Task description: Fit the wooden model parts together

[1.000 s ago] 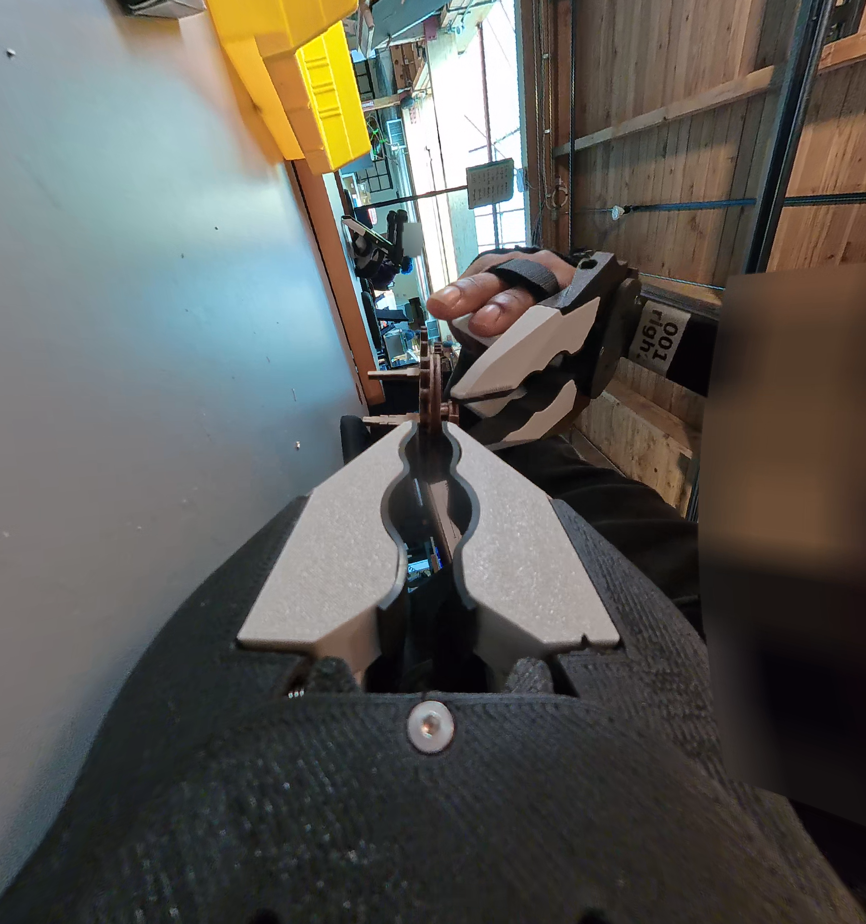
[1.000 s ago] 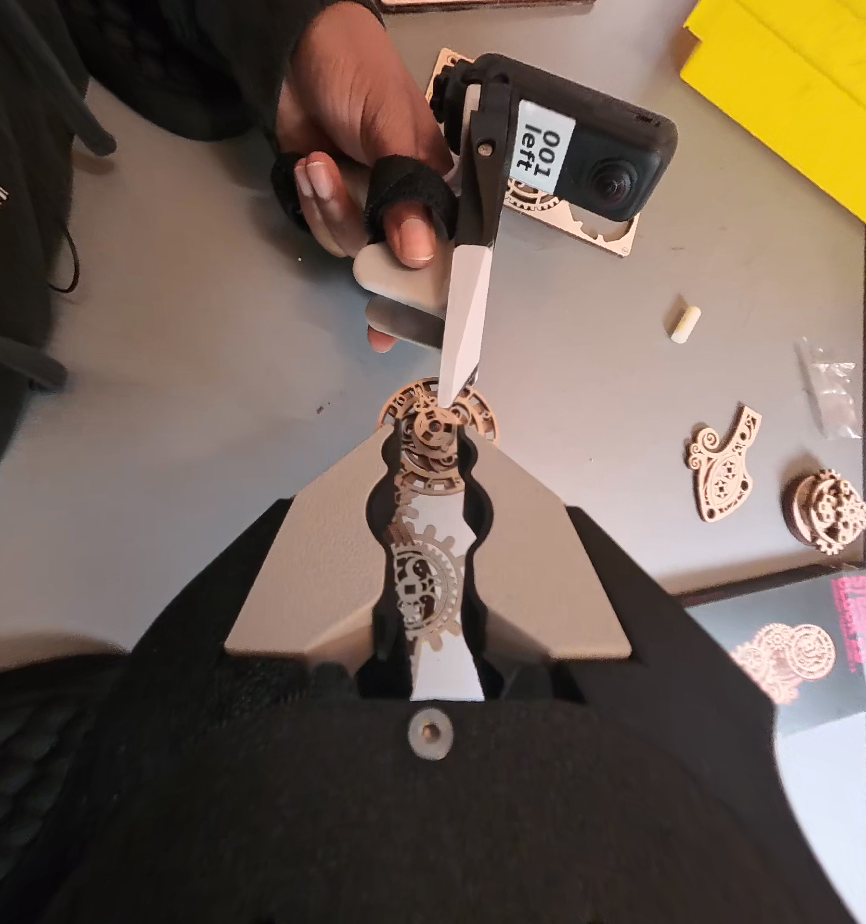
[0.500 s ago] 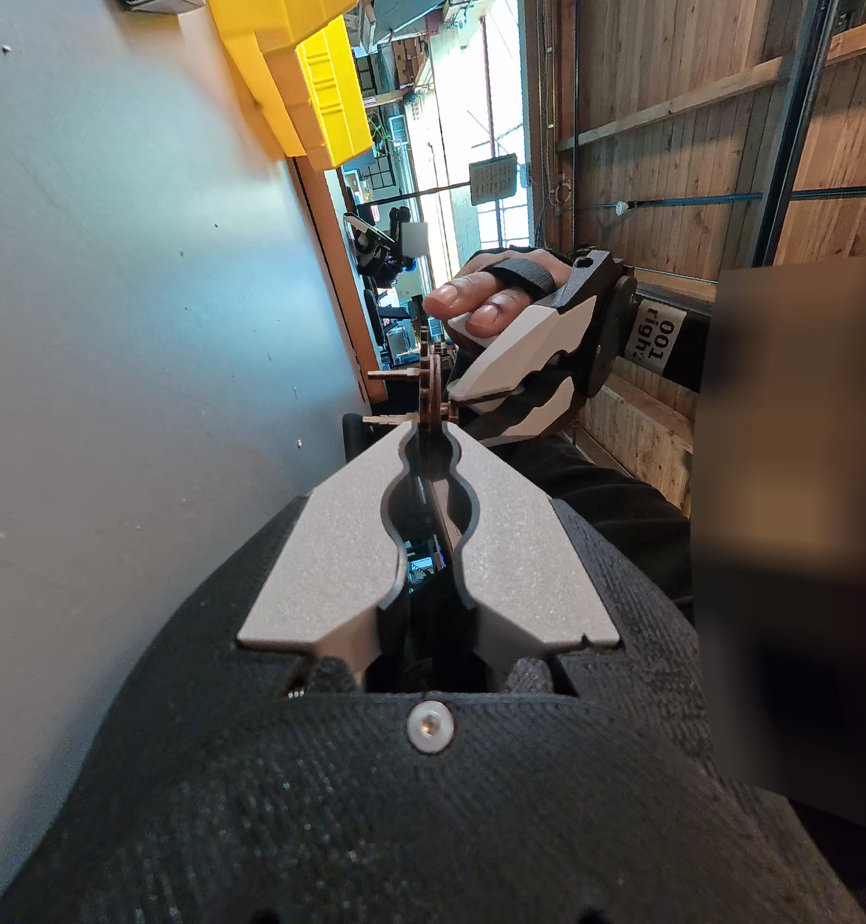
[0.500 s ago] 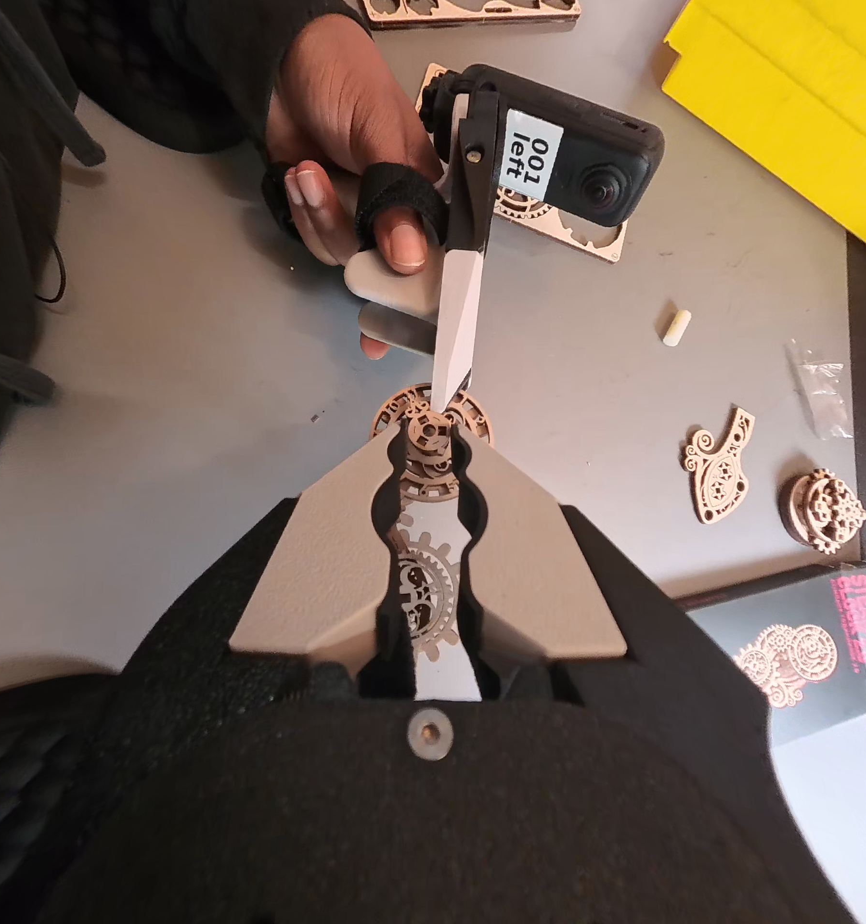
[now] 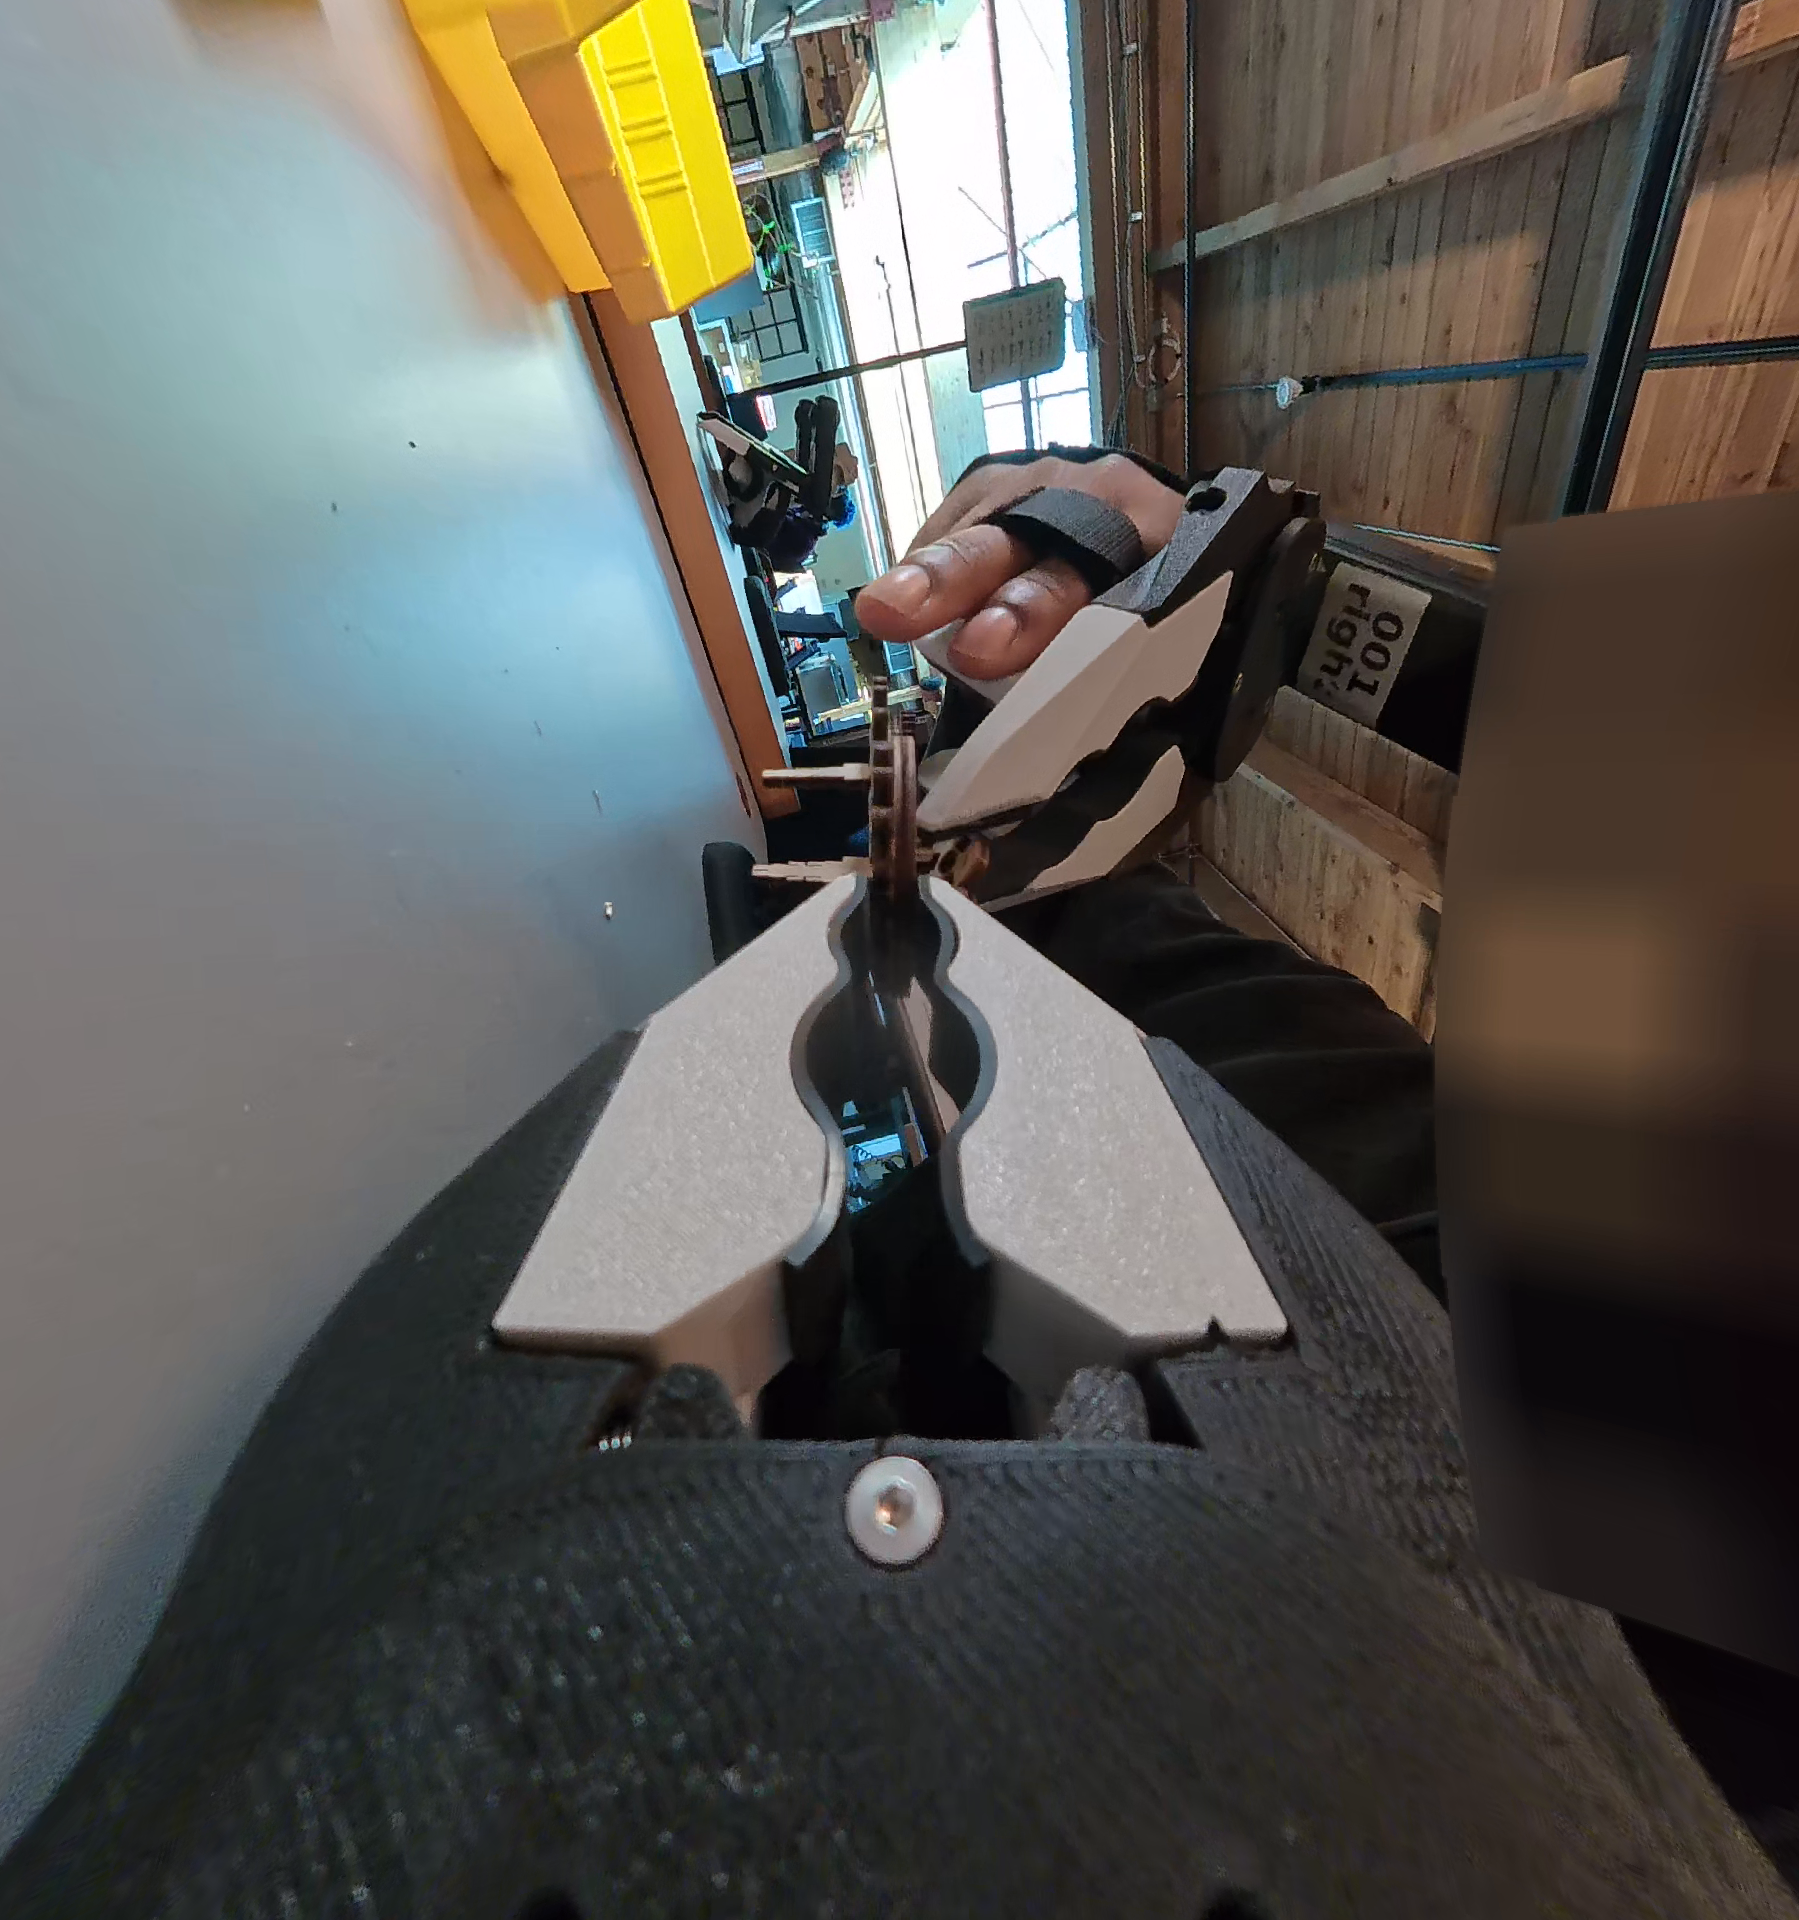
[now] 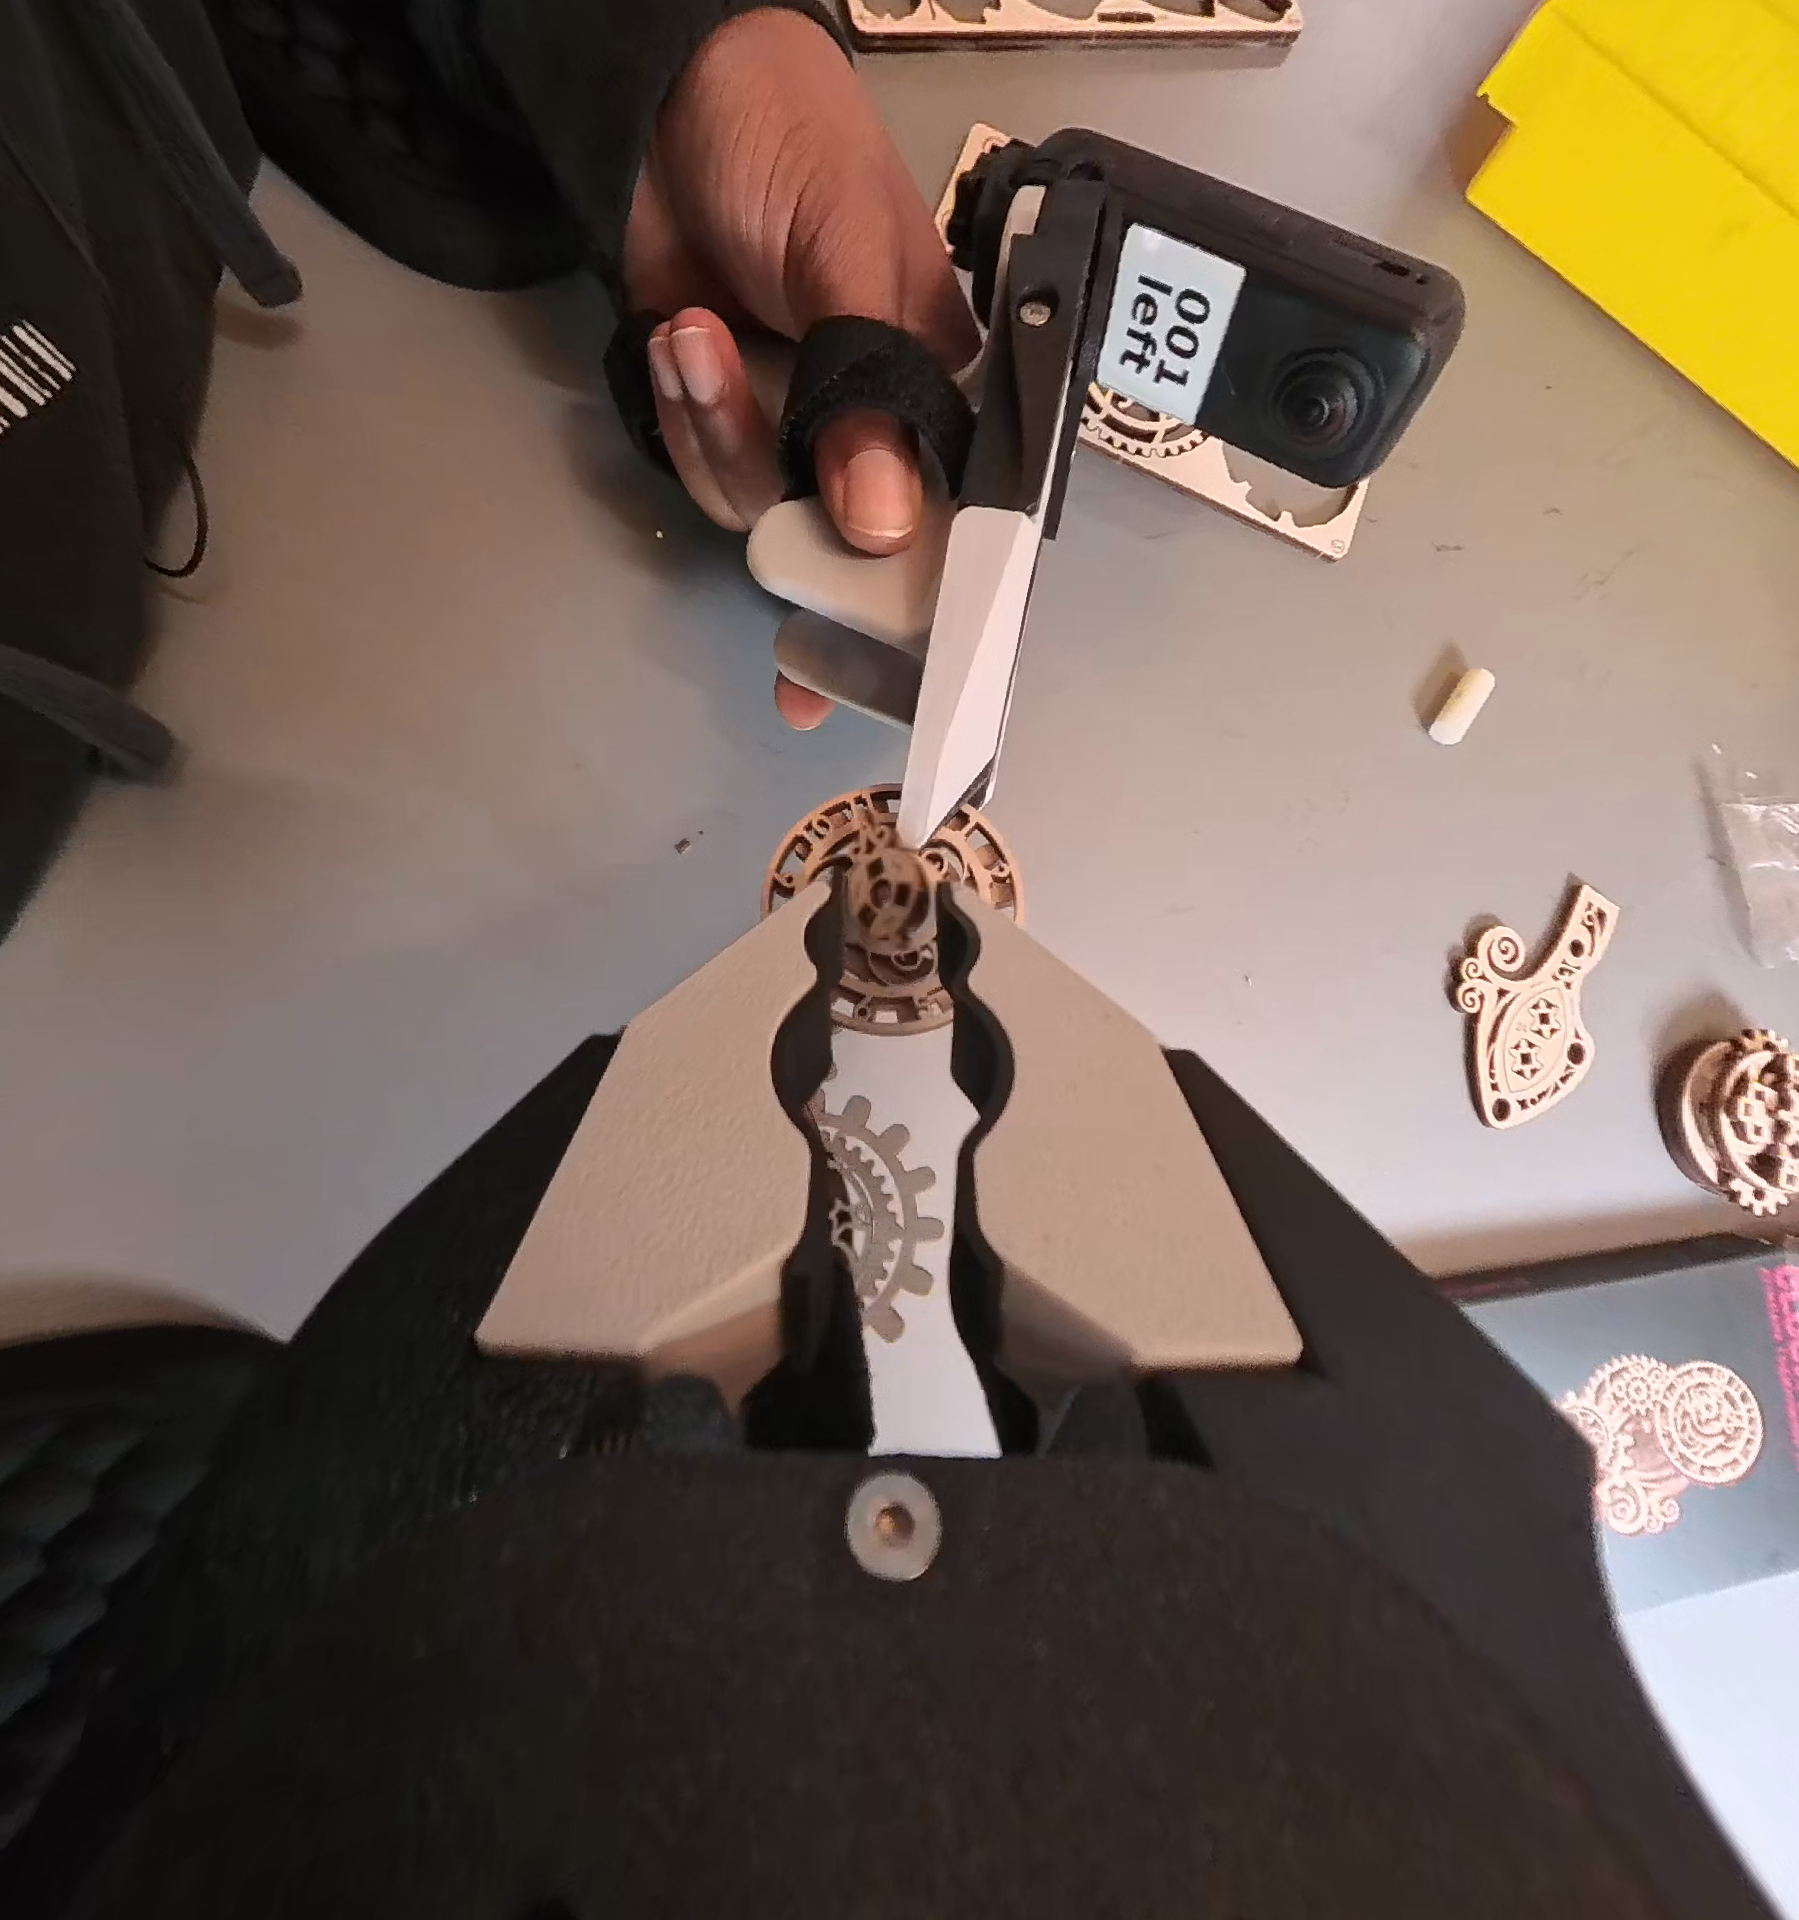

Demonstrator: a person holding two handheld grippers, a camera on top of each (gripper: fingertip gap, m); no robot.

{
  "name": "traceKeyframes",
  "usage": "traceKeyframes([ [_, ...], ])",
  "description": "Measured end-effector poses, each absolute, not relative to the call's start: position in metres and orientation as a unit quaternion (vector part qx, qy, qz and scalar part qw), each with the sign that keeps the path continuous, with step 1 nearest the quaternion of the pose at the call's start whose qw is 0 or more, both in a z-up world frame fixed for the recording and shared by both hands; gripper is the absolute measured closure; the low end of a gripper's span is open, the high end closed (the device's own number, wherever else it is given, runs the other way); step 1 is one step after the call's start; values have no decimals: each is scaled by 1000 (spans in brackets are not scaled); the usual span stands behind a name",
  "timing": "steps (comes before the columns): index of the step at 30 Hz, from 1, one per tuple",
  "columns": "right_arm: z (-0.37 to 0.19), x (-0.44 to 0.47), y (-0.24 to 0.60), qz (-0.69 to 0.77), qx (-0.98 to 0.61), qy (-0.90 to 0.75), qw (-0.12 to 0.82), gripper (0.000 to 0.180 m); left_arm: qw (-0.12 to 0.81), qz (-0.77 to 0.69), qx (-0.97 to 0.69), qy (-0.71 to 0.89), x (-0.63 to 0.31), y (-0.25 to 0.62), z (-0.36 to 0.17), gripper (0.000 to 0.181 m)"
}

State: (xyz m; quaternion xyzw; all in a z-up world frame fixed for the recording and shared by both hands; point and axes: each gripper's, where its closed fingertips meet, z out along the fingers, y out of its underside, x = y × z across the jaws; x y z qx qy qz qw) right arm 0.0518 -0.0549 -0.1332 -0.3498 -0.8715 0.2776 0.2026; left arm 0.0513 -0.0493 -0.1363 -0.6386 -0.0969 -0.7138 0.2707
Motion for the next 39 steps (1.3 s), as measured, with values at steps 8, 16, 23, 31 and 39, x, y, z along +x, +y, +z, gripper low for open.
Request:
traceKeyframes([
  [8, -130, 50, -54, 279, -345, -874, 200, 165, 267, -718, -634, -103, 50, -48, -136, 175],
  [16, -122, 49, -56, 286, -340, -871, 209, 163, 266, -719, -633, -108, 49, -48, -137, 175],
  [23, -129, 50, -57, 271, -337, -876, 216, 163, 253, -716, -640, -118, 51, -48, -141, 175],
  [31, -141, 55, -59, 303, -353, -862, 201, 164, 229, -712, -649, -143, 55, -49, -150, 176],
  [39, -147, 59, -52, 369, -373, -825, 211, 161, 210, -700, -660, -175, 56, -45, -158, 176],
])
